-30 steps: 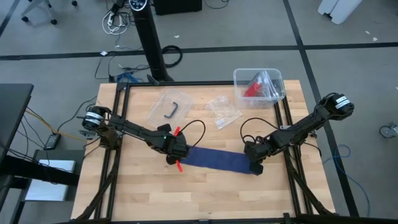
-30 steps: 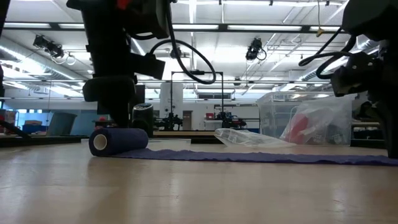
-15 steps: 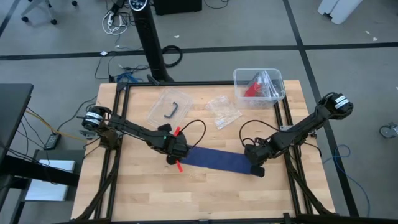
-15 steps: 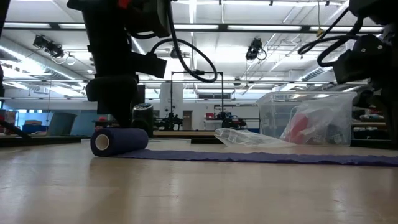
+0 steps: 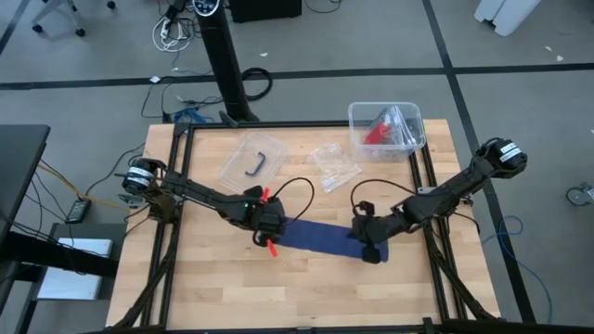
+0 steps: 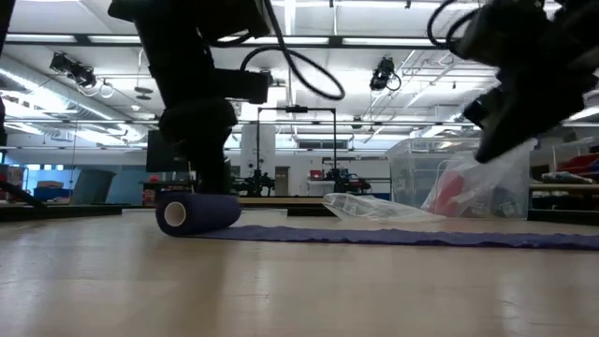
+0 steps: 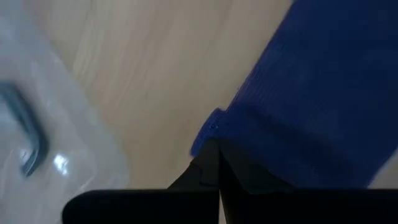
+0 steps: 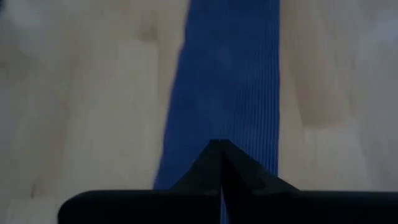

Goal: Roll bandage
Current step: Roll the blue bandage

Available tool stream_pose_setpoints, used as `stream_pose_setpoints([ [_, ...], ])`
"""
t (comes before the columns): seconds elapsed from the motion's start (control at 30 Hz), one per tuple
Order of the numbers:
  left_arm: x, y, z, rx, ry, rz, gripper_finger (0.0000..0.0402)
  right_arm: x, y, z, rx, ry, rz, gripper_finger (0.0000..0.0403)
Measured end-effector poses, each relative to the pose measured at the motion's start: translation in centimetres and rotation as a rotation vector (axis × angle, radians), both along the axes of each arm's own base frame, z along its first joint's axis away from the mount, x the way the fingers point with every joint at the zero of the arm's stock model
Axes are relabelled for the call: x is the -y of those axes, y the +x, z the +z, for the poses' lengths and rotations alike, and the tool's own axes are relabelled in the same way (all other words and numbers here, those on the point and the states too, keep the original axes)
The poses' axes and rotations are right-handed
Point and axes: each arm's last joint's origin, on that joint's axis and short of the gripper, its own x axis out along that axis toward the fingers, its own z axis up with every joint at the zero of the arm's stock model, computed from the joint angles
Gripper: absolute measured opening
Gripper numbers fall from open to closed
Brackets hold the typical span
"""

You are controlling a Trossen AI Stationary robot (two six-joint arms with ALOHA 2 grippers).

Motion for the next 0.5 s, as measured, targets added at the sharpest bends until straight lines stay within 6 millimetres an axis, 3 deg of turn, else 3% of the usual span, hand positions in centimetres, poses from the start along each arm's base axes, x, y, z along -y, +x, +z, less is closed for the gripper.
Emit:
stream_pose_setpoints([
  [0.3,1.0,0.4,0.9,0.051,0.062,-0.029,0.0001,0.9,1.8,1.6,0.215,-0.1,0.056,0.0001],
  [0.5,1.6,0.2,1.7,0.033,0.093,-0.022,0.0001,1.5,2.2,1.8,0.235,-0.125,0.048,0.0001],
])
